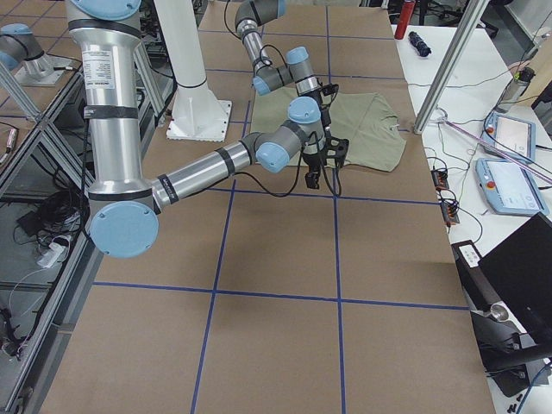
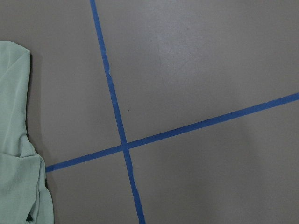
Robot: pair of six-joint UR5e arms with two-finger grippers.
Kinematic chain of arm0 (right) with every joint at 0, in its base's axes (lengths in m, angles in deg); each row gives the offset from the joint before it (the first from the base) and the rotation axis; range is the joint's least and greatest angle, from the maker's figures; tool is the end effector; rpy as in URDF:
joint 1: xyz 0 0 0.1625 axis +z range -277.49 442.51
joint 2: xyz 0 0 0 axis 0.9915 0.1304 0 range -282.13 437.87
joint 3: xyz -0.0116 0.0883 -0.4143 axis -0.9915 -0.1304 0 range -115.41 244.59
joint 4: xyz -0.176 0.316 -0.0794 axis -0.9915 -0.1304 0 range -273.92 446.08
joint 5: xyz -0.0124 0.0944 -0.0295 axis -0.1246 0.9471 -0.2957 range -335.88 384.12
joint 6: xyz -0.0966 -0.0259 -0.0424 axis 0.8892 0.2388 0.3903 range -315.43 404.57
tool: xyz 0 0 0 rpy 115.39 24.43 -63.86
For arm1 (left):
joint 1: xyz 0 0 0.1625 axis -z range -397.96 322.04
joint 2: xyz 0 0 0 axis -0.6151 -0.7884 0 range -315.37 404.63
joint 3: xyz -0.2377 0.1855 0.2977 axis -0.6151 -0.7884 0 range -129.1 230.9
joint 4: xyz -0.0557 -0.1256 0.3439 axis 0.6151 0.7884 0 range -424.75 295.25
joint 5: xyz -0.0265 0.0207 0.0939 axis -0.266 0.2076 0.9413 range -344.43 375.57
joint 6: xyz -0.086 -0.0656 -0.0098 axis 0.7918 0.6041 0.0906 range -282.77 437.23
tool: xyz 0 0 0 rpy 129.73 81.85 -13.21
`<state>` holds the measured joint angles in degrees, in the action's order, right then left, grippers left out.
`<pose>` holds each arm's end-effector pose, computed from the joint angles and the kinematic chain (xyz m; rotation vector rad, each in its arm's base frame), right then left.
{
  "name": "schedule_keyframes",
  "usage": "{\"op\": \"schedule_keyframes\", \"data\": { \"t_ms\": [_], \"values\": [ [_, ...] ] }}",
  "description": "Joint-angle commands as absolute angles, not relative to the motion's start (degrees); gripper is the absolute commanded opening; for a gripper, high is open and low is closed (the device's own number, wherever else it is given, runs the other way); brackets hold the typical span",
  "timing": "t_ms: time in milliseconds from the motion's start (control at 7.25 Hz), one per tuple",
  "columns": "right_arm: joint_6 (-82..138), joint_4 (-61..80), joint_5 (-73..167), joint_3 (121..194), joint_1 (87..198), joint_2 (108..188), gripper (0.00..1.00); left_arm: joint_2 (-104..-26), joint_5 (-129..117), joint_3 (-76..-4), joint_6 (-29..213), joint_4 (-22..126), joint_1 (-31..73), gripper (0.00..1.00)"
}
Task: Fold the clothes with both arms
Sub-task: 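Fold the held sleeve across the shirt body with the left gripper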
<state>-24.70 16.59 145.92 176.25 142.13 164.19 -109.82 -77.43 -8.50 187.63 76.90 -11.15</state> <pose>-0.1747 -0.4483 0.4302 0.1022 -0.9389 0.4063 0.6432 -0.4680 0.0618 0.0421 1.5235 -0.6233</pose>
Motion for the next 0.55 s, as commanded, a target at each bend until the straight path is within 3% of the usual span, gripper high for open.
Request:
{"op": "schedule_keyframes", "data": {
  "t_ms": [0, 276, 414],
  "values": [
    [-42.08, 16.56, 137.31, 176.91, 132.59, 158.84, 1.0, -97.91, -83.71, -26.6, 184.75, 70.74, -8.98, 0.99],
    [-55.4, 15.86, 119.62, 180.68, 115.61, 157.59, 1.0, -85.33, -86.72, -42.98, 171.34, 62.81, -5.2, 0.98],
    [-60.15, 15.77, 116.35, 182.61, 111.2, 157.84, 1.0, -80.66, -89.78, -46.19, 169.01, 62.7, -3.0, 0.98]
  ]
}}
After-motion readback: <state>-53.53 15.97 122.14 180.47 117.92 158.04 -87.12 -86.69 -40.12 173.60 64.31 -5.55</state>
